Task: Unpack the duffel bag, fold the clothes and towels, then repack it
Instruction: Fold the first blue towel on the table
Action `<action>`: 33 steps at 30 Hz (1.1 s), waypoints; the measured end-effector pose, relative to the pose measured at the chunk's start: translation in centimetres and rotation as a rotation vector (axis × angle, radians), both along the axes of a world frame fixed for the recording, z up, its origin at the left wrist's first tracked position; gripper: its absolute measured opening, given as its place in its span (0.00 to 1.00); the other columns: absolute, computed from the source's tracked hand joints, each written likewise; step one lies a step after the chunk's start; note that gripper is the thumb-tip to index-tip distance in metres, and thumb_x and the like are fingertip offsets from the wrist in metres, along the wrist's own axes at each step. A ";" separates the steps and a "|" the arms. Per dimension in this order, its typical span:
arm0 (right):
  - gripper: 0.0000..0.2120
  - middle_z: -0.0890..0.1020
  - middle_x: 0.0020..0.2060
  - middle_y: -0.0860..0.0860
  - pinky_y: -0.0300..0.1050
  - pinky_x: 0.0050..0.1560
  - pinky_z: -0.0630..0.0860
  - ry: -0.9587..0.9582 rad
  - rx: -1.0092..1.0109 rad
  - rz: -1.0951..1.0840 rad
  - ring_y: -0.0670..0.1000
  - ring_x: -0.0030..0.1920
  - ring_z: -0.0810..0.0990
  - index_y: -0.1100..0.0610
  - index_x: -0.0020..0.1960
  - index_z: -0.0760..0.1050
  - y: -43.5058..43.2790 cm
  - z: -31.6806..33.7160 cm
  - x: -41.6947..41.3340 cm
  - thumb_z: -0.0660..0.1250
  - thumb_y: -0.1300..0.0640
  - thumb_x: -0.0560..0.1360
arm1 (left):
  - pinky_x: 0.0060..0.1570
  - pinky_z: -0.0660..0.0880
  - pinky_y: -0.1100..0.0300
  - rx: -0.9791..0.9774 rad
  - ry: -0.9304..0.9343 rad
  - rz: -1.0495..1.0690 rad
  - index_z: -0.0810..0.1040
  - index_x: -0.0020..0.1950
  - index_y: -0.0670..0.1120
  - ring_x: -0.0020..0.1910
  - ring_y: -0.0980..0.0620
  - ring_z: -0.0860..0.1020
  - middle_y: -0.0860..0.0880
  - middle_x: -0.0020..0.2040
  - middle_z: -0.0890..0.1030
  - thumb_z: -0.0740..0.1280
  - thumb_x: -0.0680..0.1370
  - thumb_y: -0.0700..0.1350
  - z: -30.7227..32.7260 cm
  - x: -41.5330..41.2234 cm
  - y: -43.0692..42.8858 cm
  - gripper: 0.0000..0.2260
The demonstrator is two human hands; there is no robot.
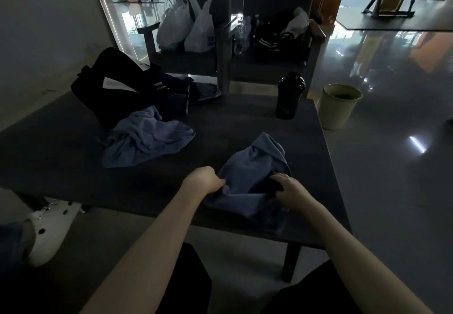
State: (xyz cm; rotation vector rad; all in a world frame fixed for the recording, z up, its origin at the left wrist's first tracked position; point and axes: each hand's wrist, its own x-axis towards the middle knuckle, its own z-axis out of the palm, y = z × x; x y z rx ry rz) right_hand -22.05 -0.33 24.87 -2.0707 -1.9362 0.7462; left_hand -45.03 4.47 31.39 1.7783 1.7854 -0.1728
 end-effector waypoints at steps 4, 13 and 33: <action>0.21 0.71 0.68 0.52 0.46 0.63 0.67 -0.005 0.049 -0.016 0.54 0.67 0.69 0.57 0.68 0.71 -0.3 0.0 -0.3 0.61 0.60 0.75 | 0.49 0.75 0.53 0.126 -0.022 0.009 0.77 0.56 0.43 0.49 0.46 0.78 0.45 0.51 0.79 0.54 0.80 0.60 -1.4 0.6 0.1 0.23; 0.08 0.77 0.44 0.54 0.46 0.39 0.69 -0.127 0.286 -0.182 0.57 0.44 0.77 0.58 0.46 0.73 2.2 1.0 -0.7 0.60 0.54 0.77 | 0.63 0.68 0.48 0.228 -0.053 -0.263 0.67 0.71 0.49 0.67 0.45 0.67 0.49 0.71 0.65 0.60 0.80 0.52 -5.1 3.5 2.2 0.20; 0.08 0.80 0.43 0.58 0.44 0.40 0.67 0.269 0.340 -0.393 0.58 0.45 0.77 0.63 0.46 0.75 7.8 -0.2 1.0 0.58 0.61 0.79 | 0.50 0.68 0.55 0.338 -0.012 -0.173 0.78 0.55 0.46 0.55 0.45 0.77 0.46 0.53 0.79 0.62 0.77 0.45 -3.9 6.2 6.9 0.09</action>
